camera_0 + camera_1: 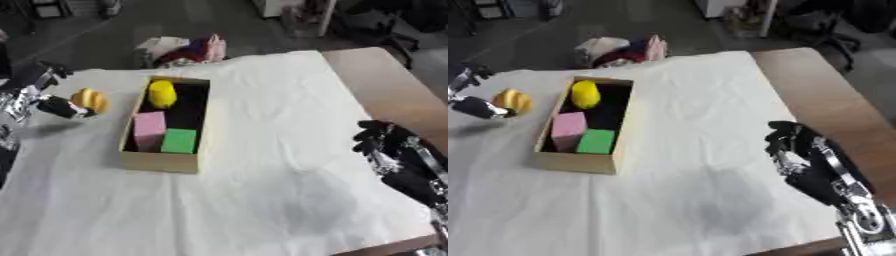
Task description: Pick up objects on the table and place them in the box.
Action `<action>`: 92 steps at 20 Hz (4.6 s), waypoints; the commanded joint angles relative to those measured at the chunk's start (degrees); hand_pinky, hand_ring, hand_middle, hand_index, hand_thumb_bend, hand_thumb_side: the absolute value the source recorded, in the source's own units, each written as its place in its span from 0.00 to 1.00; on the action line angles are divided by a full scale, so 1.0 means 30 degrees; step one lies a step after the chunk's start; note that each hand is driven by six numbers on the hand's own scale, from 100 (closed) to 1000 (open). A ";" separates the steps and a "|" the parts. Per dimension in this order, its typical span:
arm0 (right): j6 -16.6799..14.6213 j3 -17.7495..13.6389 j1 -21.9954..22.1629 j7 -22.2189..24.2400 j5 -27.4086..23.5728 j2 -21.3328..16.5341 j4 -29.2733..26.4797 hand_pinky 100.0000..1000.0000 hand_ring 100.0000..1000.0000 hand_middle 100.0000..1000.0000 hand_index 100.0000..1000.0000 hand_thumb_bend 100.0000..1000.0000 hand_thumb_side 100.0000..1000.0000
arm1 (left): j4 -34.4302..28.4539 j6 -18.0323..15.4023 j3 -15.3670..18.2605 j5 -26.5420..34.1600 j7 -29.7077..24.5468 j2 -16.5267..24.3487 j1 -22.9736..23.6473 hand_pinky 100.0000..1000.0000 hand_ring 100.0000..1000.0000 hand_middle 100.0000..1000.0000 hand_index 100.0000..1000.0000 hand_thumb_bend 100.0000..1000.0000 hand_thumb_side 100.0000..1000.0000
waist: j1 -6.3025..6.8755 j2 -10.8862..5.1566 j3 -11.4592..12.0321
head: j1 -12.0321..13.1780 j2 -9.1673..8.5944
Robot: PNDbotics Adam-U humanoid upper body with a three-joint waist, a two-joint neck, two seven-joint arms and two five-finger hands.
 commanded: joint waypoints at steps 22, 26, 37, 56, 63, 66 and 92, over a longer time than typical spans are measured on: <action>-0.0008 -0.0059 -0.0391 0.0061 0.0268 -0.0105 -0.0618 0.71 0.59 0.60 0.79 0.00 0.39 | -0.1650 0.0115 0.0006 0.0674 0.1124 0.1187 0.0151 0.61 0.40 0.39 0.54 0.18 0.00 | 0.0183 0.0277 -0.0684 | 0.1565 -0.0912; 0.0000 -0.0016 -0.0390 0.0089 0.0271 -0.0098 -0.0593 0.71 0.59 0.60 0.79 0.00 0.39 | -0.1883 0.0148 -0.0102 0.0741 0.1088 0.1143 0.0100 0.64 0.43 0.41 0.57 0.20 0.00 | 0.0236 0.0204 -0.0721 | 0.1790 -0.0869; 0.0047 -0.0075 -0.0004 0.0036 0.0124 0.0003 -0.0228 0.71 0.59 0.60 0.79 0.00 0.40 | -0.7367 -0.3207 -0.5574 0.1994 -0.1245 -0.0950 -0.1153 0.66 0.47 0.45 0.61 0.17 0.00 | 0.0331 -0.0290 -0.0490 | 0.1792 -0.0520; 0.0089 -0.0129 0.0143 0.0004 0.0045 0.0104 -0.0102 0.71 0.59 0.59 0.79 0.00 0.40 | -1.0412 -0.3616 -0.5406 0.4064 -0.4891 -0.0014 0.0497 0.80 0.78 0.81 0.87 0.95 0.34 | 0.0245 -0.0490 -0.0206 | 0.1332 -0.0477; 0.0075 -0.0180 0.0291 -0.0036 0.0022 0.0030 -0.0110 0.71 0.59 0.59 0.79 0.00 0.40 | -1.3023 -0.3415 -0.4157 0.5765 -0.2659 0.0495 0.1723 0.75 0.68 0.70 0.80 0.82 0.35 | 0.0250 -0.0777 0.0210 | 0.1239 -0.0199; 0.0030 -0.0298 0.0443 -0.0216 0.0026 -0.0048 -0.0225 0.71 0.59 0.59 0.80 0.00 0.40 | -1.4566 -0.3993 -0.2855 0.6723 -0.1697 0.0687 0.3182 0.73 0.65 0.67 0.77 0.80 0.34 | 0.0300 -0.0958 0.0746 | 0.1102 0.0073; -0.0149 0.0305 0.2441 -0.2164 -0.0534 0.0812 -0.0277 0.71 0.63 0.66 0.82 0.00 0.32 | -2.1188 -0.0263 0.0080 1.4663 0.3112 -0.6831 1.6533 0.70 0.61 0.62 0.73 0.73 0.29 | 0.0193 -0.1785 0.2803 | 0.0642 0.2787</action>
